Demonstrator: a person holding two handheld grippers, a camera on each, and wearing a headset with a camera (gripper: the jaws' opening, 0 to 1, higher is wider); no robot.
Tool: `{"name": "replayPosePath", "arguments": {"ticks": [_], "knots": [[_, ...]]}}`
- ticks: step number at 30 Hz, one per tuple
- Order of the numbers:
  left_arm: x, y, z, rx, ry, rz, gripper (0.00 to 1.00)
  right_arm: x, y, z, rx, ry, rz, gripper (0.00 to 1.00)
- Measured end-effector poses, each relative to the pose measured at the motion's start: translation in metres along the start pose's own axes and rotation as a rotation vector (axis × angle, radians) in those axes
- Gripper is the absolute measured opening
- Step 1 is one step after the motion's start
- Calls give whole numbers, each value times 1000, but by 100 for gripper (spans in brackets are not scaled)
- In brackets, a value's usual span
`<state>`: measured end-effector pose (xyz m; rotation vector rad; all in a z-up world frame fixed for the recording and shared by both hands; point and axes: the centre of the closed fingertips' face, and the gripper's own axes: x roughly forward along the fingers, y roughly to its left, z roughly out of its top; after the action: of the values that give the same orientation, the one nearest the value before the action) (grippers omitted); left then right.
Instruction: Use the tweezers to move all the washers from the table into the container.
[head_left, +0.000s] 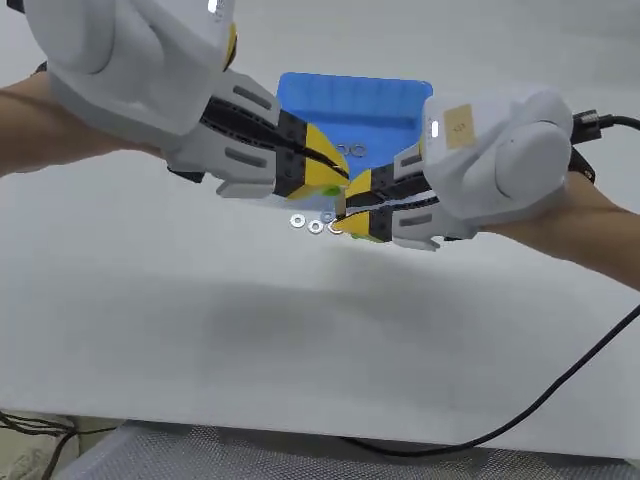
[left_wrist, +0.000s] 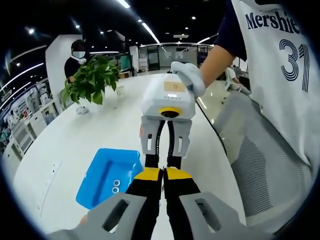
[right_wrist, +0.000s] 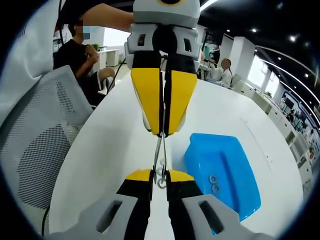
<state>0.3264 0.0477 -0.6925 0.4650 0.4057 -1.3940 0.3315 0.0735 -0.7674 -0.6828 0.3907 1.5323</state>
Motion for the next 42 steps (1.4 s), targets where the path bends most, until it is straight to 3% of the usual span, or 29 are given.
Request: {"name": "replayPosePath", "arguments": {"ticks": [16, 26, 32, 42], "knots": [[8, 2, -14, -14, 36, -15, 5, 13, -1, -9, 37, -5, 15, 11], [9, 6, -16, -39, 29, -19, 5, 15, -3, -13, 62, -15, 20, 11], [8, 8, -17, -45, 33, -18, 5, 6, -4, -1, 59, -58, 16, 11], [7, 12, -18, -48, 48, -21, 5, 9, -6, -2, 43, -41, 26, 10]]}}
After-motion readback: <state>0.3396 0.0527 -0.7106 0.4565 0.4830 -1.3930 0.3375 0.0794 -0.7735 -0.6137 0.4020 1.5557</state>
